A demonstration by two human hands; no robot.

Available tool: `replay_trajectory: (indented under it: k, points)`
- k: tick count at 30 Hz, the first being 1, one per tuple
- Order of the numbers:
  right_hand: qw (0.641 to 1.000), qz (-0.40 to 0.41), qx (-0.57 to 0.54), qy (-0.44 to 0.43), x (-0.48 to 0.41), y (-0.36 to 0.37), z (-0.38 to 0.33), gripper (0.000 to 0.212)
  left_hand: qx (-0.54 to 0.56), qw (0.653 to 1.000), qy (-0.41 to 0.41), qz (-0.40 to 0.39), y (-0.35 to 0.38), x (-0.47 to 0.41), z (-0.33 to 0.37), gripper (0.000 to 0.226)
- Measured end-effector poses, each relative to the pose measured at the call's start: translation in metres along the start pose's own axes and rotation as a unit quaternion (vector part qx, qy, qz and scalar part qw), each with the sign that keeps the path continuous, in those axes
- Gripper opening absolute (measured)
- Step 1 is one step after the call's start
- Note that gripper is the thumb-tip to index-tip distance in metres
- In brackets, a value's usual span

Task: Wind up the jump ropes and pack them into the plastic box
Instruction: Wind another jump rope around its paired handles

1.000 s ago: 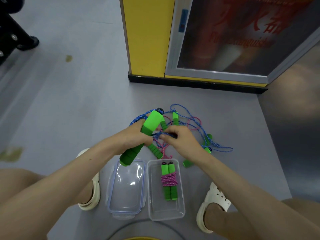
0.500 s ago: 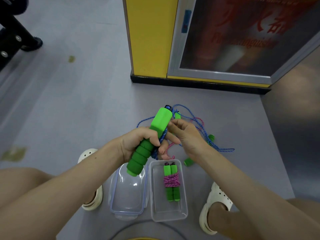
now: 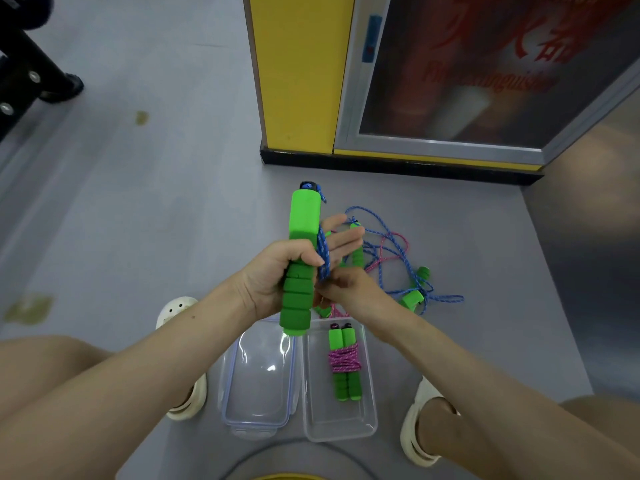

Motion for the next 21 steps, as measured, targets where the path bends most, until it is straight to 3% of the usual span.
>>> replay_trajectory:
  k: [4, 7, 8, 10, 11, 12, 15, 17, 21]
  points:
    - [0.997, 0.002, 0.067, -0.027, -0.005, 0.008, 0.003, 0.018, -0.156, 0.983, 0.029, 0.09, 0.003, 0.0, 0.004, 0.066]
    - [0.996, 0.018, 0.081, -0.029, -0.004, -0.003, 0.005, 0.011, -0.376, 0.913, 0.011, 0.159, 0.0, -0.002, 0.001, 0.045]
    - [0.995, 0.028, 0.089, -0.034, -0.004, -0.005, 0.005, 0.009, -0.442, 0.881, 0.007, 0.168, -0.004, -0.002, -0.001, 0.051]
    - [0.991, 0.06, 0.112, -0.049, -0.006, -0.007, 0.004, 0.008, -0.549, 0.822, 0.007, 0.152, -0.014, -0.005, -0.003, 0.09]
    - [0.989, 0.078, 0.116, -0.054, -0.007, -0.009, 0.003, 0.011, -0.572, 0.808, 0.0, 0.142, -0.018, -0.006, -0.003, 0.099]
    - [0.988, 0.089, 0.113, -0.059, -0.008, -0.012, 0.003, 0.012, -0.574, 0.806, -0.017, 0.145, -0.019, -0.006, -0.003, 0.093]
    - [0.987, 0.12, 0.079, -0.076, -0.009, -0.017, -0.001, 0.003, -0.53, 0.83, -0.089, 0.147, -0.02, 0.0, -0.001, 0.03]
    - [0.985, 0.138, 0.058, -0.083, -0.01, -0.02, -0.003, 0.01, -0.469, 0.867, -0.12, 0.122, -0.018, 0.002, 0.001, 0.022]
    - [0.985, 0.157, 0.002, -0.073, -0.011, -0.024, -0.005, 0.005, -0.331, 0.929, -0.154, 0.054, -0.013, 0.005, 0.003, 0.038]
Point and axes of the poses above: each hand's wrist, its own x-axis away from the middle knuckle, its own y-axis out of the palm, z = x × y, the point moved 1 cm from there along -x, towards the middle knuckle, and after that the axes turned 2 degrees about z, right-handed, at the moved point
